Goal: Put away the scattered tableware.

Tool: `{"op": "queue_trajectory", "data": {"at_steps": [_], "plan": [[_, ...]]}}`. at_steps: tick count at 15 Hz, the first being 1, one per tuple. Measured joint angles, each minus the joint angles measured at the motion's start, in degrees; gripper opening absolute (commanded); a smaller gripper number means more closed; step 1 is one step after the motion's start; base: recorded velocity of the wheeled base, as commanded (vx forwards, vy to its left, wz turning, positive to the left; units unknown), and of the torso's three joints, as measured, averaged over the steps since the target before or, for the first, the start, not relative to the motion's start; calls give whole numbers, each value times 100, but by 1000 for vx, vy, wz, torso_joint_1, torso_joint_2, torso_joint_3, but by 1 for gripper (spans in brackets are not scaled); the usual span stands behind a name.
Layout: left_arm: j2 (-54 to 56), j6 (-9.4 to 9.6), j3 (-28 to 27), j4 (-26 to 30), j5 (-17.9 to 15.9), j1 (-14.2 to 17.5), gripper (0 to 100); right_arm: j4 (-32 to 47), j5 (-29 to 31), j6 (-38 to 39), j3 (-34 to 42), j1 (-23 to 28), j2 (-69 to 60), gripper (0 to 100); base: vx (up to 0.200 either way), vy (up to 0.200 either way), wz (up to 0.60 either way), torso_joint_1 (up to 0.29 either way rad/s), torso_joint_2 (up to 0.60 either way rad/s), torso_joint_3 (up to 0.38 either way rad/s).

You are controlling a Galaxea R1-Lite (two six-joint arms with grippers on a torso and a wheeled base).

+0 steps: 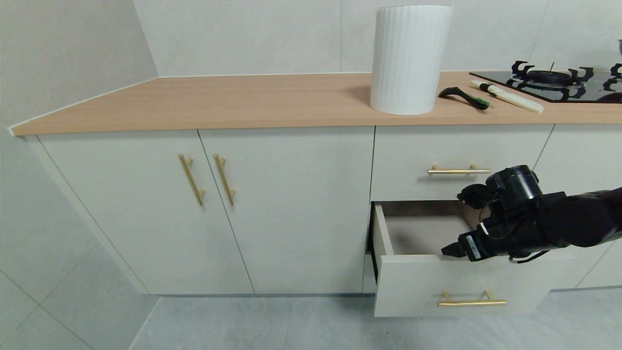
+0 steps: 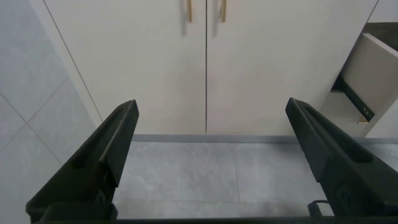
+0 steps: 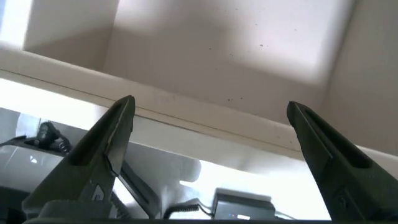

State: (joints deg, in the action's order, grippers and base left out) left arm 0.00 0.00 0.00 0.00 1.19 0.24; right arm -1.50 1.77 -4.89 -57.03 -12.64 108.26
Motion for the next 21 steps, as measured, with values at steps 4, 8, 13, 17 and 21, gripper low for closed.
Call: {"op": "queue_trajectory", "data": {"at_steps": [4,8,13,17,21], "plan": [[0,0,0,0,2,0,100,-224,26,62,-79,-6,67,100,0,0,0,0,0,0],[0,0,0,0,0,0,100,-66,52,46,-68,-6,174,100,0,0,0,0,0,0],[0,0,0,0,2,0,100,469,59,-101,-90,-20,177,100,0,0,0,0,0,0],[0,0,0,0,2,0,100,1278,57,-244,-197,-30,39,100,0,0,0,0,0,0],[0,0,0,0,2,0,100,2604,66,-391,-396,-202,-140,100,0,0,0,0,0,0]]}}
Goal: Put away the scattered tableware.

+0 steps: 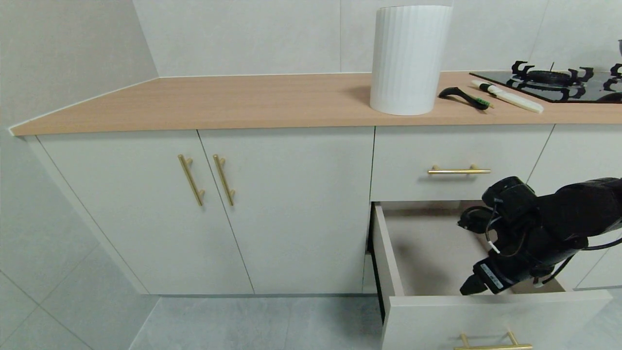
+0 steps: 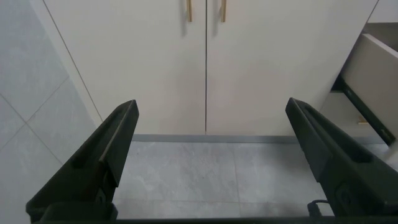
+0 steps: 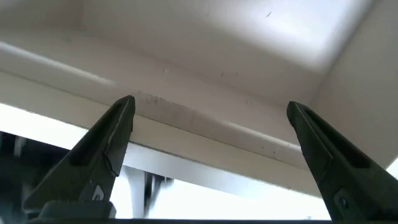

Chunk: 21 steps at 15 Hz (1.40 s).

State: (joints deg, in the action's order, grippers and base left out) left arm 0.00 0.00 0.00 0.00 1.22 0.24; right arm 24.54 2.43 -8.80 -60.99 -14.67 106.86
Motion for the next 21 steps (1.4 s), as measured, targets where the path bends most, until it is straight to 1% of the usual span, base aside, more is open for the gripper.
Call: {"op": "queue_trajectory", "data": {"at_steps": [2,3,7,9,10,11,12,13,15,21], "plan": [[0,0,0,0,-2,0,100,390,63,-79,-55,-148,-35,100,0,0,0,0,0,0],[0,0,0,0,0,-4,100,549,189,-96,-59,-228,-46,100,0,0,0,0,0,0],[0,0,0,0,0,0,100,463,255,-11,-185,-330,-50,100,0,0,0,0,0,0],[0,0,0,0,0,0,100,441,239,497,-413,-324,-55,100,0,0,0,0,0,0],[0,0,0,0,-2,0,100,395,215,907,-585,-317,-61,100,0,0,0,0,0,0],[0,0,0,0,0,0,100,189,202,1180,-728,-305,-85,100,0,0,0,0,0,0],[0,0,0,0,0,0,100,20,206,1246,-778,-276,-110,100,0,0,0,0,0,0],[0,0,0,0,-2,0,100,-339,230,1263,-811,-215,-140,100,0,0,0,0,0,0],[0,0,0,0,-2,-2,100,-547,241,1274,-802,-77,-221,100,0,0,0,0,0,0],[0,0,0,0,-2,0,100,-681,290,1270,-797,98,-352,100,0,0,0,2,-18,-12]]}}
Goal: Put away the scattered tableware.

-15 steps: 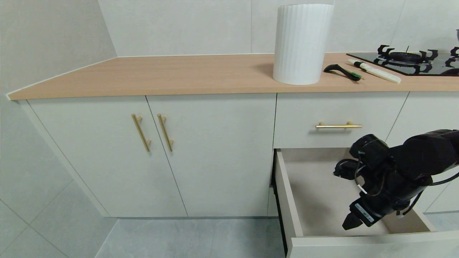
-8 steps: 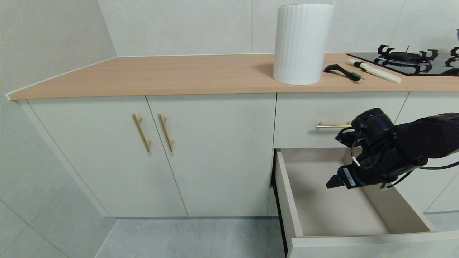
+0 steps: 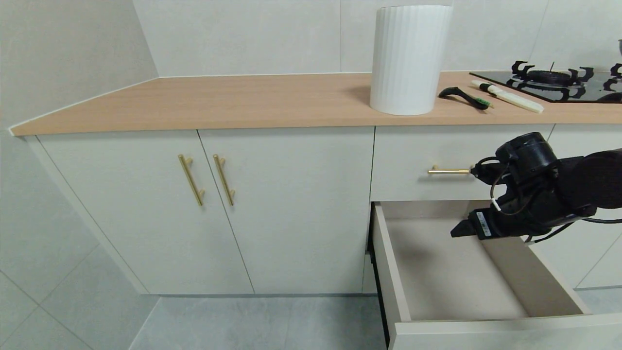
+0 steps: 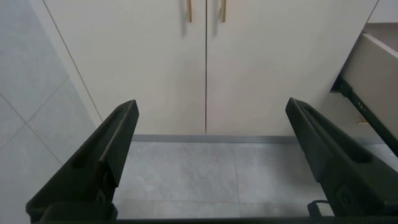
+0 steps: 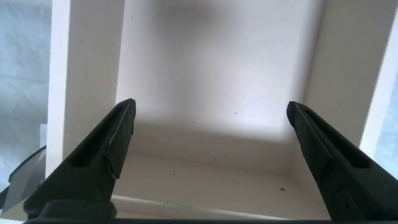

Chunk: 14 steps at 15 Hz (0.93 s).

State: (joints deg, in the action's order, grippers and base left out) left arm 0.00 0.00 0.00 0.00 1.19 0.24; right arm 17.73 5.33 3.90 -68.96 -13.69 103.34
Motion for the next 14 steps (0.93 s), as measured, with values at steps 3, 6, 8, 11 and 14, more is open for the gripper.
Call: {"op": "queue_trajectory", "data": {"at_steps": [3,6,8,11,14], "plan": [[2,0,-2,0,0,0,100,-10,102,-2,-9,22,-22,100,0,0,0,69,-238,-251],[0,0,-2,2,0,0,100,-13,118,-2,-9,30,-15,100,0,0,0,131,-486,-307],[0,0,0,0,0,0,100,-89,116,-2,-2,24,-28,100,0,0,0,144,-510,-303],[2,0,0,0,0,-4,100,-112,118,-2,4,39,-26,100,0,0,0,170,-466,-299],[0,0,0,0,2,0,100,-119,171,-2,6,35,-23,100,0,0,0,181,-471,-290]]}}
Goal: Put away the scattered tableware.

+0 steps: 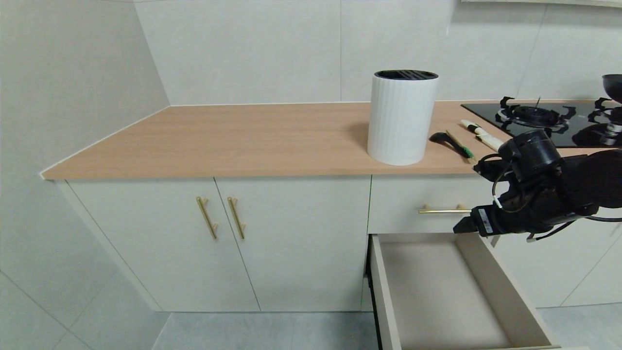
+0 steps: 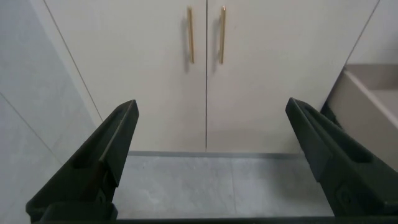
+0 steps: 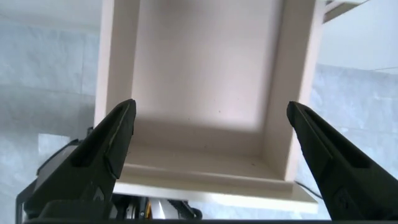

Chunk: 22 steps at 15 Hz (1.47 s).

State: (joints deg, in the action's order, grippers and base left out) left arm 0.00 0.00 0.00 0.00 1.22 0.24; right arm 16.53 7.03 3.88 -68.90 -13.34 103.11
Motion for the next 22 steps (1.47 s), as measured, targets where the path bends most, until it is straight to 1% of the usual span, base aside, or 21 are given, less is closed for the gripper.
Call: {"op": "queue_trajectory", "data": {"at_steps": [6,7,9,10,11,13,15,19,22], "plan": [[0,0,-2,2,-2,0,100,-22,33,0,-9,2,0,100,0,0,0,185,-443,-263],[0,0,-2,2,-2,0,100,-127,49,-2,-15,0,0,100,0,0,0,71,-139,-76],[2,0,0,0,0,0,100,-639,122,-22,-87,0,28,100,0,0,0,18,-45,-21],[2,0,0,0,0,-2,100,-972,145,-46,-199,11,63,100,0,0,0,0,0,0],[2,0,0,0,-2,0,100,-1095,158,-76,-364,30,122,100,0,0,0,0,0,0],[0,0,0,0,-2,0,100,-1172,268,-87,-909,89,367,100,0,0,0,0,0,0],[0,0,0,0,-2,-2,100,-1219,512,-44,-1261,179,681,100,0,0,0,0,0,0],[2,0,0,0,-2,-2,100,-1475,568,134,-1532,483,1191,100,0,0,0,0,0,0],[0,0,0,0,-2,-4,100,-1640,679,321,-1748,522,1527,100,0,0,0,0,0,0]]}}
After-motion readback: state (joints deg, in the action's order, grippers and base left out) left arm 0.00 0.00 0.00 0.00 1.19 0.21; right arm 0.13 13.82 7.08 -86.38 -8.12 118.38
